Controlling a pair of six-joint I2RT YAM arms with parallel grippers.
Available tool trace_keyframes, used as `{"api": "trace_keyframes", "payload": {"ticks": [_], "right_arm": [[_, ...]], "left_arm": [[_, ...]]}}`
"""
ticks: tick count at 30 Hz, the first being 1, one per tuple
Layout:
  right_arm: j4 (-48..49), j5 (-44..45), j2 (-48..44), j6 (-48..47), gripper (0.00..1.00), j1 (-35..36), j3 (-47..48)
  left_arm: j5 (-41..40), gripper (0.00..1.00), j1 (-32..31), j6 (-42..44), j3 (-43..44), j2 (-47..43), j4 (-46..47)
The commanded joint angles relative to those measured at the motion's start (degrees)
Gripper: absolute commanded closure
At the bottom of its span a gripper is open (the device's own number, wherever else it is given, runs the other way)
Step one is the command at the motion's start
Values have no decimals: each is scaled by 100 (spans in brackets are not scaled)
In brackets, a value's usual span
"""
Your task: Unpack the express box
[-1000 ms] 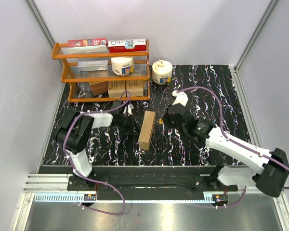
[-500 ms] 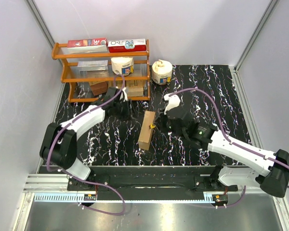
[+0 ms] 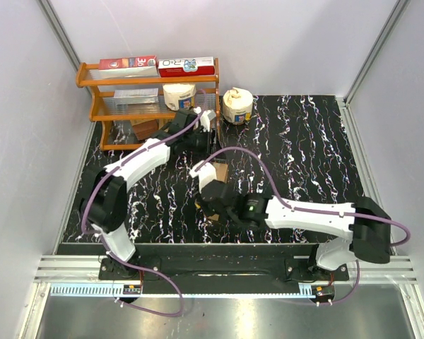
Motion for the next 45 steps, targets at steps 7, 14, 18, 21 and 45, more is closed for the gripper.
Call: {"api": "trace_keyframes", "payload": {"ticks": [7, 14, 18, 21, 45], "right_arm": [[153, 1330, 451, -372, 100, 317, 275], [-296, 1418, 179, -161, 100, 370, 99], [-586, 1427, -84, -3, 100, 379, -41], [-858, 1479, -286, 164, 100, 379, -129], [-2748, 2472, -1500, 2317, 100, 379, -1096]], "left_arm": [[1259, 51, -205, 205, 680, 878, 182], [601, 54, -232, 495, 724, 1019, -660], [118, 55, -240, 671, 672, 967, -1065], [-155, 56, -240, 732, 593, 923, -1250], [-340, 59, -240, 750, 233, 483, -1567]]}}
